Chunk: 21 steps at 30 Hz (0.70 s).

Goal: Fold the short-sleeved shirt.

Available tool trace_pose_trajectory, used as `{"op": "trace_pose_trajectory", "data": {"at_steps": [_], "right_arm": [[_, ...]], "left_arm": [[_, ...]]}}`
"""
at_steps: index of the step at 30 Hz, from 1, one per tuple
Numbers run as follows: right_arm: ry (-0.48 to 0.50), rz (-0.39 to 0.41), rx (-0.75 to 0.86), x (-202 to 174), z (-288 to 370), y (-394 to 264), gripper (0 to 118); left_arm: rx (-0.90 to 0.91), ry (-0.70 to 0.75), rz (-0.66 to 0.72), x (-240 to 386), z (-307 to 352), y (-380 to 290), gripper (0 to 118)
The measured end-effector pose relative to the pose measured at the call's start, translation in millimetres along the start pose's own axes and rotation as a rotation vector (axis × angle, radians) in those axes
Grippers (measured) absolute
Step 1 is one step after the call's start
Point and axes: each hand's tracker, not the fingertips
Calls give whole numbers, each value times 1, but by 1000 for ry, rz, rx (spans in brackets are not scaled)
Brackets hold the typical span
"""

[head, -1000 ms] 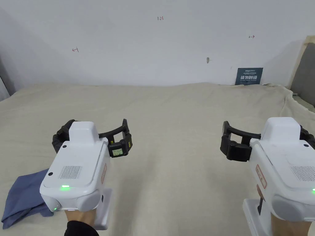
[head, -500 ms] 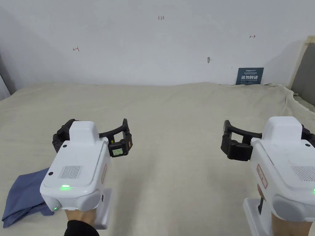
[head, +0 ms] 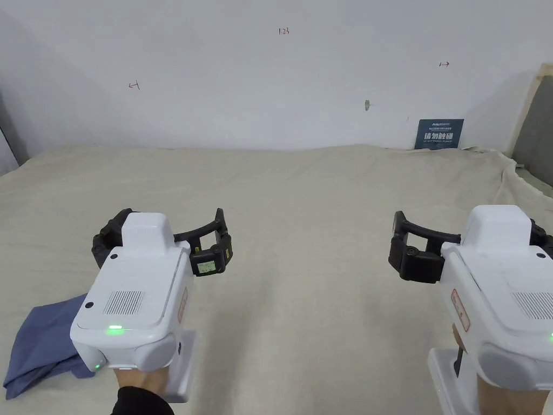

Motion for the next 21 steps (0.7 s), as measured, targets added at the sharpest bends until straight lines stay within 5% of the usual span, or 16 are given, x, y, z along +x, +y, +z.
{"op": "trace_pose_trajectory", "data": {"at_steps": [21], "right_arm": [[-3, 5, 8, -1, 0, 0, 118]], "left_arm": [[3, 5, 1, -2, 1, 3, 118]]}}
